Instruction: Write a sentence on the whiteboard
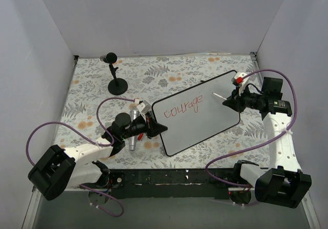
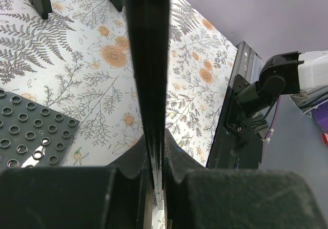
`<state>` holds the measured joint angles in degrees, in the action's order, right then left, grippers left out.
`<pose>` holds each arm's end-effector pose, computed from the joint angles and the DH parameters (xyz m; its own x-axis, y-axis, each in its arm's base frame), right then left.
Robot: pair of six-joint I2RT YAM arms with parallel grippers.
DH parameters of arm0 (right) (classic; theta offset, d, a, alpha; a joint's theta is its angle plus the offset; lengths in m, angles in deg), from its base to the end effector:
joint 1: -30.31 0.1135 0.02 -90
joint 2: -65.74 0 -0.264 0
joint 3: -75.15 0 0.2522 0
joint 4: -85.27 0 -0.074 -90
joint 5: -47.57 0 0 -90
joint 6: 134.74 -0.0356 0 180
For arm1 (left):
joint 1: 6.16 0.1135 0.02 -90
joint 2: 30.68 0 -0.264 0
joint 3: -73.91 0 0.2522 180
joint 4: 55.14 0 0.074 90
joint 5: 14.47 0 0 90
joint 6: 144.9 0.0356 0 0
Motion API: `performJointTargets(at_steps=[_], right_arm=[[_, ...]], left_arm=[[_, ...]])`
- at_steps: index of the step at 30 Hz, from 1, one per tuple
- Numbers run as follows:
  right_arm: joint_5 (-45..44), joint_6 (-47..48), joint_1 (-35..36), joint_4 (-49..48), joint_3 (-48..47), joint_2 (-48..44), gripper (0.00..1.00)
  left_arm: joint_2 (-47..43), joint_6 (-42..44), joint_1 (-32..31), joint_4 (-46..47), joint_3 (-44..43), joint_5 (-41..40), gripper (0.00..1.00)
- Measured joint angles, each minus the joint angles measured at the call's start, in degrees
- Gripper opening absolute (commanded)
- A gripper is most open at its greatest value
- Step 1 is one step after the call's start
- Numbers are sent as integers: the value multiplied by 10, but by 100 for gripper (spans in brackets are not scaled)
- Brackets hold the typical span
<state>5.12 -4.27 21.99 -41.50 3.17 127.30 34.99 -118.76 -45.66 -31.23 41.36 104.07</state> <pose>0.2158 -0.0050 0.3246 -0.2273 -0.4095 -0.8835 -0.7696 0.6315 -0.0947 0.1639 -0.1571 0.1994 -0.8827 -0.2944 -0.3662 0.2956 0.2579 -0.9198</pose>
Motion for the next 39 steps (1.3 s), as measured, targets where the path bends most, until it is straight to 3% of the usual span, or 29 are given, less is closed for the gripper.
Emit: performJointTargets(at_steps=[17,27,39], right_arm=[[1,-14,16,-21,7,14,1],[-26,-31,53,-38,8,28,1],[-73,-73,47,-72,9,27,1]], left_arm=[[-3,4,0,-4,-1,5,0],[-3,-1,0,-6,-1,4,0],[-3,-14,0,-11,-1,-1,0]])
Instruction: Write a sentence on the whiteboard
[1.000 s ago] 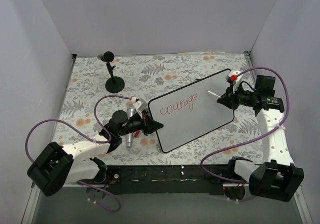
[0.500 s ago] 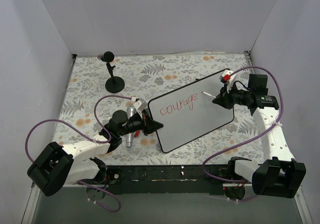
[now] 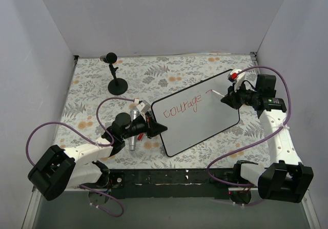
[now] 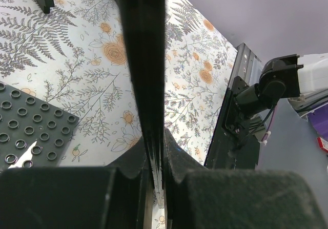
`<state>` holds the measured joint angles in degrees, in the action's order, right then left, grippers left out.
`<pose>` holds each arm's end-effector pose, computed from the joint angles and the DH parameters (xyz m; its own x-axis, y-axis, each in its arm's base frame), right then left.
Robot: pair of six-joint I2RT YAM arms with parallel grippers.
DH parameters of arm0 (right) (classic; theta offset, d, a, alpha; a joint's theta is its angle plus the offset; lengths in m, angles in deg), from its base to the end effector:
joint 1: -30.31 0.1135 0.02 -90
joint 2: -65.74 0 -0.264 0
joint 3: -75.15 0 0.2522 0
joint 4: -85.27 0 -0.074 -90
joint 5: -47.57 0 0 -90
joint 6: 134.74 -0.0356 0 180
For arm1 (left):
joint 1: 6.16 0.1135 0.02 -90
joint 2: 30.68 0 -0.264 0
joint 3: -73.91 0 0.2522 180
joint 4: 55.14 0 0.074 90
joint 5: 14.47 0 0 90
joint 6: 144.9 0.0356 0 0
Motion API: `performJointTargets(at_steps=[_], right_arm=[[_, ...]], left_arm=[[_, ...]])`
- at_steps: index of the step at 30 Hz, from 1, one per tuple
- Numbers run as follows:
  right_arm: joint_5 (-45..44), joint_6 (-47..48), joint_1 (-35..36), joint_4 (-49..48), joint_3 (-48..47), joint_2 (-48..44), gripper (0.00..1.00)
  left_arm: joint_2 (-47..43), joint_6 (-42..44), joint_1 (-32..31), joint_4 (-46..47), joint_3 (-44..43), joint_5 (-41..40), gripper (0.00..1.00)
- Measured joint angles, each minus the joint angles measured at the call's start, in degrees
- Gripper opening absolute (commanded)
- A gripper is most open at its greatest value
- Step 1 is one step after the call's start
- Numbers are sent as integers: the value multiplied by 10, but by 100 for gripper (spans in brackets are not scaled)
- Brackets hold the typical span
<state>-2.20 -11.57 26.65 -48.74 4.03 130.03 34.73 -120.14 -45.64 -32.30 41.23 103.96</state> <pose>0.2353 0.0080 0.3175 -0.2807 -0.4006 -0.8722 -0.7223 0.6866 -0.0828 0.1637 -0.1568 0.1991 -0.8920 -0.2998 -0.3383 0.2654 0.2586 -0.9288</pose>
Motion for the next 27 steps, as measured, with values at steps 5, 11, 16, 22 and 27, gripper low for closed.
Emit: performJointTargets(at_steps=[5,11,16,22,27], right_arm=[[0,3,-8,-3,1,-2,1],[44,35,-8,16,1,-3,1],[54,36,-8,16,-5,1,1],[52,26,-8,7,-10,10,1],[51,30,-8,8,-10,10,1]], left_arm=[[0,1,0,0,0,0,0],[2,10,0,3,0,5,0],[4,11,0,5,-1,6,0],[8,10,0,7,-3,7,0],[9,9,0,7,-3,7,0]])
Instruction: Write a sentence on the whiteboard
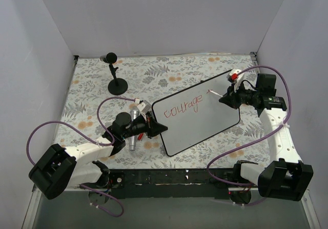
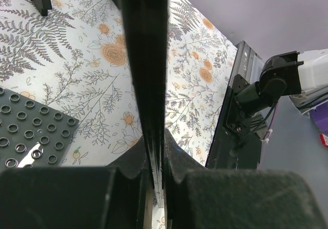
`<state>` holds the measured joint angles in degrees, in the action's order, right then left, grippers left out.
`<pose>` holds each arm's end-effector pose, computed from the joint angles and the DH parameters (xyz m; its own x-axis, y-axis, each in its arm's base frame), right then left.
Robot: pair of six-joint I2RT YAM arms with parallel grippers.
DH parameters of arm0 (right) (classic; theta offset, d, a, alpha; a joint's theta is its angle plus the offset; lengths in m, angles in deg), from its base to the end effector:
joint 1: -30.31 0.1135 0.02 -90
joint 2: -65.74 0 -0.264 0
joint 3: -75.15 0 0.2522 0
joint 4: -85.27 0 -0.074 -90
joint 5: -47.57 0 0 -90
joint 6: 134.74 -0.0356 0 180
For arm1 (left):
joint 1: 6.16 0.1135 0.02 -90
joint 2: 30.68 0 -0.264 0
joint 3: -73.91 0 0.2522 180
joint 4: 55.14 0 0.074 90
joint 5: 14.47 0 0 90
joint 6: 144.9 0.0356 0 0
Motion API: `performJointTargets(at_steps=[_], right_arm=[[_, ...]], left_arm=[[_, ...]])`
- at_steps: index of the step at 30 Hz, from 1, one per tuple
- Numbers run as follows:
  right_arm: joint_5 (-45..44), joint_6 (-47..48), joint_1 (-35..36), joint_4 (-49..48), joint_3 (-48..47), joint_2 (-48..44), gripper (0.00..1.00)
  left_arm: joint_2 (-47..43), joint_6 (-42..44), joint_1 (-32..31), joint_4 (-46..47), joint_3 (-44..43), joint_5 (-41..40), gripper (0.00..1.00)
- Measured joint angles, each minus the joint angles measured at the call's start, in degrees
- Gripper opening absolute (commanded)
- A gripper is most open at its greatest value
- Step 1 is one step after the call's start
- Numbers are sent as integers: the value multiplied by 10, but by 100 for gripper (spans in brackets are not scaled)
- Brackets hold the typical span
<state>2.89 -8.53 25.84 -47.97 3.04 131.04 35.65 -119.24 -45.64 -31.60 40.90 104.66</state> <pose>0.2373 0.0068 0.3197 -0.2279 -0.3988 -0.8883 -0.7724 0.6295 -0.0845 0.1652 -0.1585 0.1989 -0.8911 -0.2860 -0.3522 0.2827 0.2572 -0.9241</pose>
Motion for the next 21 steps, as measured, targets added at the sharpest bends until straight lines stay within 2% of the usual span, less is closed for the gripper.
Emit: performJointTargets(at_steps=[13,21], right_arm=[[-24,36,0,35,58,-35,1],[-49,30,-5,38,52,-44,1]], left_arm=[[0,2,0,-1,-1,0,0],[0,5,0,-4,-3,1,0]])
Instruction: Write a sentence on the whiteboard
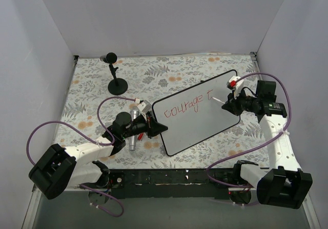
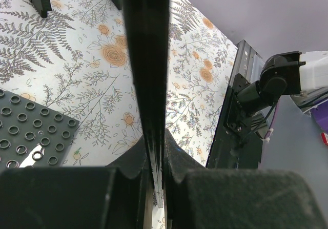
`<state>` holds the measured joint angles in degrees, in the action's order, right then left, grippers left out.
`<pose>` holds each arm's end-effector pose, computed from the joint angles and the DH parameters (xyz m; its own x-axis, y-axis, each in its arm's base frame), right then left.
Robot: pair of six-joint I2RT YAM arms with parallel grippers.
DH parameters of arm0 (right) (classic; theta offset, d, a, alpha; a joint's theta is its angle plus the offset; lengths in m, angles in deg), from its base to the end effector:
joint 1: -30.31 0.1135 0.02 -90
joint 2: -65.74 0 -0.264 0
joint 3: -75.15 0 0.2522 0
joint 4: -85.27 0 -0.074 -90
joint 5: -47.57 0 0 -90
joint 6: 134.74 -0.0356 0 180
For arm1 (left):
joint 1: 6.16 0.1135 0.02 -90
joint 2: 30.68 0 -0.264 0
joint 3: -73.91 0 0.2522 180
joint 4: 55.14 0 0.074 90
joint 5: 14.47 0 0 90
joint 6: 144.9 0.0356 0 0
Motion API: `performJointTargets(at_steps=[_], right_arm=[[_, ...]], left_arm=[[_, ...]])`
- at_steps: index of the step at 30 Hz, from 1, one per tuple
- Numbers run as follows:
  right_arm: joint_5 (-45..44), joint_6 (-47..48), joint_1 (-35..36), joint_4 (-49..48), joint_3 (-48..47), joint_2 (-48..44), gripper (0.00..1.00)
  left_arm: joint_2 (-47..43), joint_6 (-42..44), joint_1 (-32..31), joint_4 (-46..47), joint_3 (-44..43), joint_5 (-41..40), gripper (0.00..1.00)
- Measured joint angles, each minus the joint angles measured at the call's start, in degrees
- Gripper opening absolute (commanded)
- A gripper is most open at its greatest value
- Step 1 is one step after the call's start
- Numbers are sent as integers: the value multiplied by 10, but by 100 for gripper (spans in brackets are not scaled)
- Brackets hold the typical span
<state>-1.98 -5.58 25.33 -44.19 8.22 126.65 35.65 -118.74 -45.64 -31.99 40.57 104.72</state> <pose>0.2157 0.0044 0.2998 -0.2923 -0.4569 -0.8401 -0.7472 0.6574 -0.0975 0.1658 -0.1591 0.2000 -0.8893 -0.2827 -0.3596 0.2898 0.2599 -0.9211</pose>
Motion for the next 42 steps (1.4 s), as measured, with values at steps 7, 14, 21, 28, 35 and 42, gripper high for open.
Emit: performJointTargets(at_steps=[7,14,21,28,35,42], right_arm=[[7,-2,-7,-7,-41,-1,1],[1,-5,-10,-9,-41,0,1],[-2,-4,-10,-10,-39,3,1],[-2,-4,-10,-12,-32,12,1],[-1,-13,-11,-17,-32,15,1],[-5,-32,-23,-36,-32,16,1]], left_arm=[[0,2,0,-1,-1,0,0],[0,2,0,-1,-1,1,0],[0,3,0,-3,-2,1,0],[5,6,0,-4,-7,3,0],[7,5,0,-4,-7,2,0],[7,4,0,-5,-7,2,0]])
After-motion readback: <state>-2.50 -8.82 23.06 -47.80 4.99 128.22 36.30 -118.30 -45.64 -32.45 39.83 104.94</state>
